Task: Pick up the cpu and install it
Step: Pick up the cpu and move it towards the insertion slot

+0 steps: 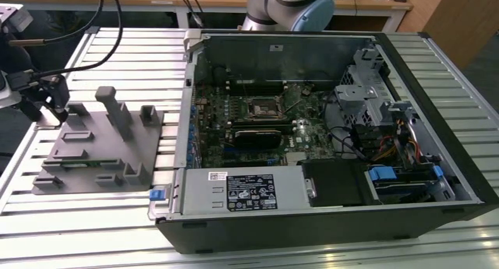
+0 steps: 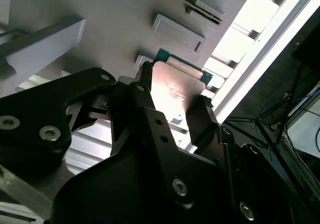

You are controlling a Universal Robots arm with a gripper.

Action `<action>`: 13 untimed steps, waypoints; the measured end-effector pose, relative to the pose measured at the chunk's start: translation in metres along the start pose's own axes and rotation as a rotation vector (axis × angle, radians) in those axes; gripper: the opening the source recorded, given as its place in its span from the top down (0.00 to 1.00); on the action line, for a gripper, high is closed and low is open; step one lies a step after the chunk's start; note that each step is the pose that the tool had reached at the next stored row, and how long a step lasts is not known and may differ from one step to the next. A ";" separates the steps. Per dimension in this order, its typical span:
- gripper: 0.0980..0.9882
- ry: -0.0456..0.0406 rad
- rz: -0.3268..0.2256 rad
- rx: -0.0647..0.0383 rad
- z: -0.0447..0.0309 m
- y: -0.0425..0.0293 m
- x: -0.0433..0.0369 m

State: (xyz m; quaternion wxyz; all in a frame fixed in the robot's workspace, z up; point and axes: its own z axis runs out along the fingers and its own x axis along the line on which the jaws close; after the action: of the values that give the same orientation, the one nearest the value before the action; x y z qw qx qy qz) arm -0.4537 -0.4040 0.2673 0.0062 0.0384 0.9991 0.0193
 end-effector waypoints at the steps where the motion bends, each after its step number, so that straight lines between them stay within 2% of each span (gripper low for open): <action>1: 0.52 0.0000 0.000 0.000 -0.0015 0.0001 0.0000; 13: 0.52 0.0000 0.000 0.000 -0.0220 0.0009 -0.0002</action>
State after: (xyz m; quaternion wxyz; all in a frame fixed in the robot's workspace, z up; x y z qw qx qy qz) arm -0.4537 -0.4040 0.2893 0.0062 0.0384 0.9991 0.0193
